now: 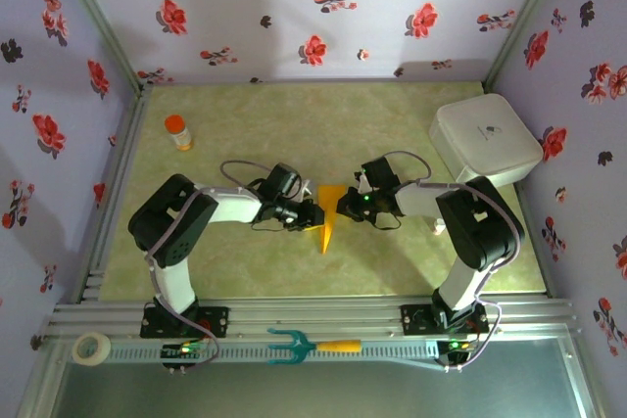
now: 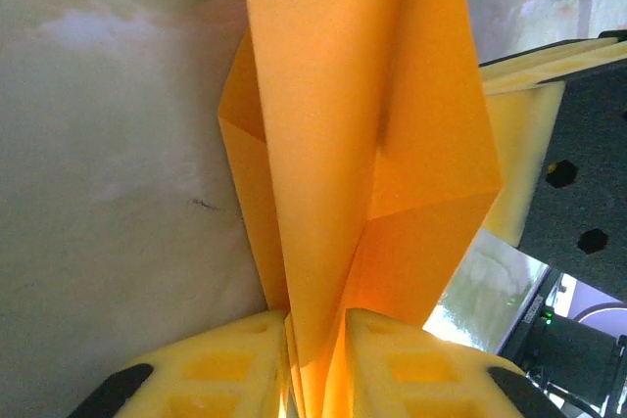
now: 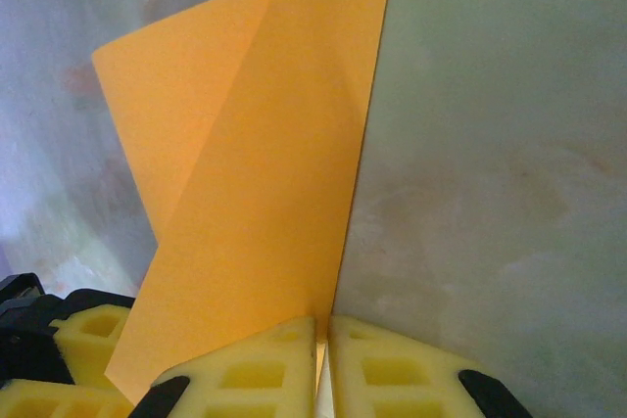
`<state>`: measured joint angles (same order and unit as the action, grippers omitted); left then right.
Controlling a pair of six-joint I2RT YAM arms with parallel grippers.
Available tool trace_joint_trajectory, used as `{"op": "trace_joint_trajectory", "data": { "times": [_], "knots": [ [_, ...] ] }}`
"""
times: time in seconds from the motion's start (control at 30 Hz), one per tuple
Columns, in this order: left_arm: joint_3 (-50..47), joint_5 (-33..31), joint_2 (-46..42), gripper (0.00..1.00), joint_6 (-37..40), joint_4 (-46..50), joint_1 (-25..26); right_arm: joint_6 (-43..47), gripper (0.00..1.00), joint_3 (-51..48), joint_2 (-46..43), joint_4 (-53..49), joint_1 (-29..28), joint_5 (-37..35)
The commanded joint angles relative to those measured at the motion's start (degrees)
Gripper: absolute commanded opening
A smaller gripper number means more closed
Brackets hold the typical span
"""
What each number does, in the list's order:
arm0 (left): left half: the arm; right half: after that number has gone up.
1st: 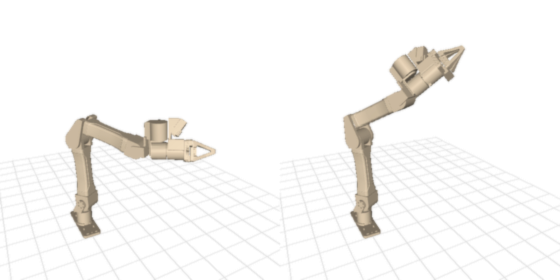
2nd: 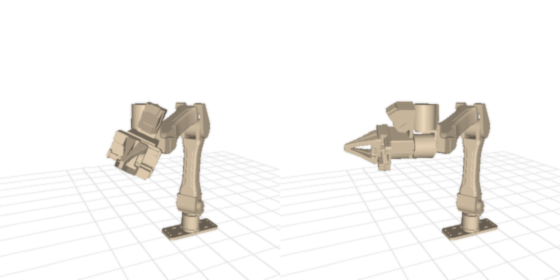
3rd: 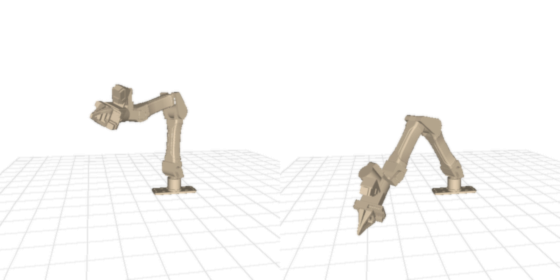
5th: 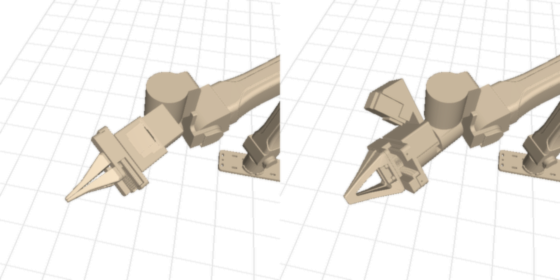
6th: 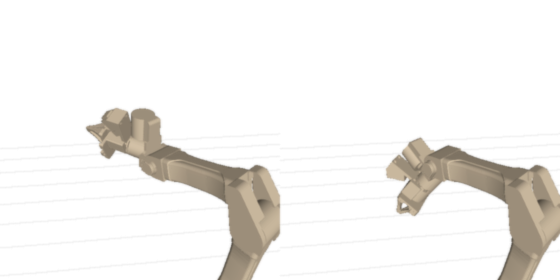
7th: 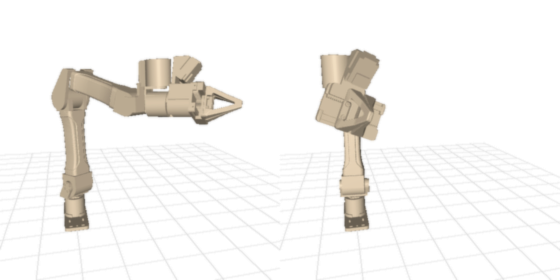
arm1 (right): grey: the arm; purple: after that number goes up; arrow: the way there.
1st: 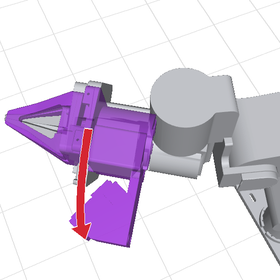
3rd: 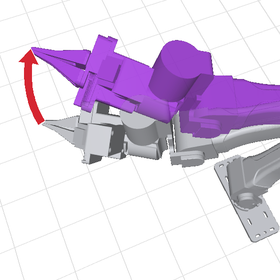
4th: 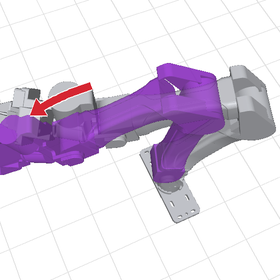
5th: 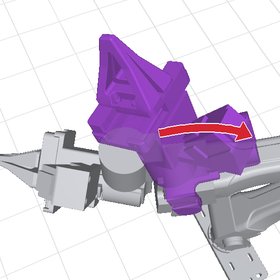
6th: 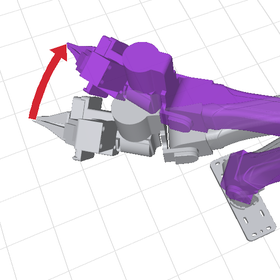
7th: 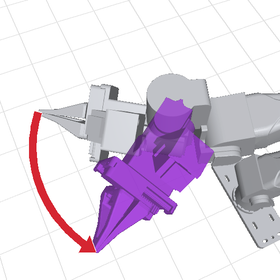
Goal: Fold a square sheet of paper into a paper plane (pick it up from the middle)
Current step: Move the paper plane to the center of the table.
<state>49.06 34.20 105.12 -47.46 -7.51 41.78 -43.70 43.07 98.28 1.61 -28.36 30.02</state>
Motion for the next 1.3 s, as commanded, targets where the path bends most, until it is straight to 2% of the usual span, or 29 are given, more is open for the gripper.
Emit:
{"op": "trace_joint_trajectory", "data": {
  "times": [0.0, 0.3, 0.57, 0.7, 0.93, 1.07, 1.27],
  "knots": [
    [1.30, 1.75, 1.49, 0.21, -0.84, -2.01, 0.41, -0.51, 0.13, -0.71, 1.21, 1.36, 0.59, -0.88],
    [0.95, 3.24, 2.19, 0.16, -1.68, -4.62, 0.50, -0.84, 0.13, -0.79, 1.04, 1.38, 0.57, -0.96],
    [0.73, 1.37, -0.25, 0.05, -1.10, -3.54, 0.76, -0.51, 0.14, -0.52, -0.42, 0.70, 0.63, -0.87],
    [1.76, -4.65, -3.63, 0.04, 1.64, 3.95, 1.09, 0.09, 0.16, -0.52, -3.42, -0.69, 0.91, -1.76],
    [7.21, -20.26, -9.43, 0.02, 8.24, 23.80, 2.81, 0.37, 0.20, -0.70, -9.06, -3.42, 1.55, -5.05],
    [11.99, -29.17, -8.73, 0.00, 11.04, 34.53, 4.70, -0.23, 0.21, -1.36, -10.71, -3.50, 1.51, -6.12],
    [16.05, -36.45, -5.71, 0.00, 11.82, 42.42, 7.59, -1.03, 0.22, -1.93, -11.62, -3.45, 1.55, -6.50]
  ]
}}
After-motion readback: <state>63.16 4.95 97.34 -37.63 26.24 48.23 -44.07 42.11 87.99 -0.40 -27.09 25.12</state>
